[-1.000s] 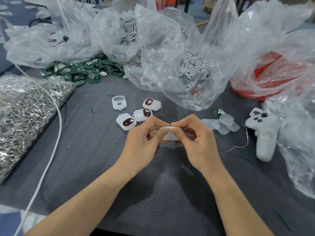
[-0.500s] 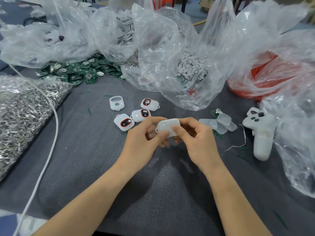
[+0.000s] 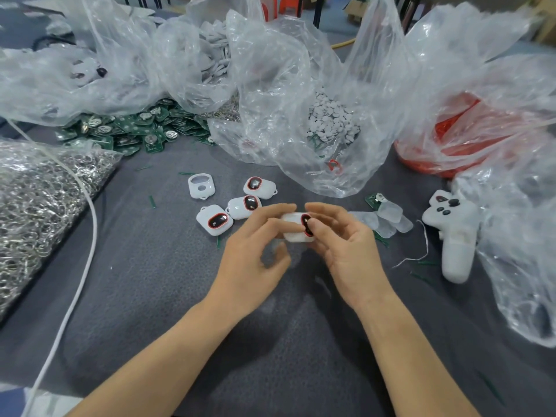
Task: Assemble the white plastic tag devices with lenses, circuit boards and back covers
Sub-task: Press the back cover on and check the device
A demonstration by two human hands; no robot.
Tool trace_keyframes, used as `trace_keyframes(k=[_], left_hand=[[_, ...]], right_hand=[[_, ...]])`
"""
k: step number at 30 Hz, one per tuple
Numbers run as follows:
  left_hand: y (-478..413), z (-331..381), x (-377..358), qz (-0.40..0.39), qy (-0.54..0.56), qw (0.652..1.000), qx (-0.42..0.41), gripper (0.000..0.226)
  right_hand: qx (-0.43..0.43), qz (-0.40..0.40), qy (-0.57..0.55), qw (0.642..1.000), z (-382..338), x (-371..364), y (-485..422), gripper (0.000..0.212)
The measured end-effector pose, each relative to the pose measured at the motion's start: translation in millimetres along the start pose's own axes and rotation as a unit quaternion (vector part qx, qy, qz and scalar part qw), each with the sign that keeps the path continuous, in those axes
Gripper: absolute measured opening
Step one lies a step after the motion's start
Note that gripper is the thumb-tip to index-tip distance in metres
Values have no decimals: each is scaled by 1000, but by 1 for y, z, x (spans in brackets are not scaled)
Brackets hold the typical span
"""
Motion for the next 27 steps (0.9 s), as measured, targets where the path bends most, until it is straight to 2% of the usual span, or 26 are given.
trace_keyframes(k=[4,7,10,13,17,21,24,27], left_hand=[[3,-14,-3,-6,134,984,118,15],[7,-23,-13,-37,200,957,205,25],[6,-20,-19,-71,288,931,214,29],[6,-21,-20,-78,341,909,228,18],[6,-23,-21,-69,347,906,234,12],[5,-28,-22,-52,375,893,241,11],[7,-28,-24,-68,376,893,238,9],[8,-24,-26,-99,365,897,229,19]], right_hand=[[53,-11,58,997,-10,-1,1,23],[97,-45,114,988,-17,-11,6,19],[97,-56,112,987,-18,-14,8,18],[81,-68,100,989,-17,-17,8,20],[78,-89,111,987,-16,-21,10,22],[81,-58,150,984,-15,-16,8,16],[78,-42,163,983,-13,-13,7,11],[67,-27,163,984,-12,-10,7,7]])
Point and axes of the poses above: each hand's wrist, its own y-axis away from the middle knuckle, its own x-axis out of the back of the hand, z = x × y, the point moved 7 cm from there along -y, towards the middle knuckle, and after that the axes turned 10 degrees about -y, right-handed, at the moved point
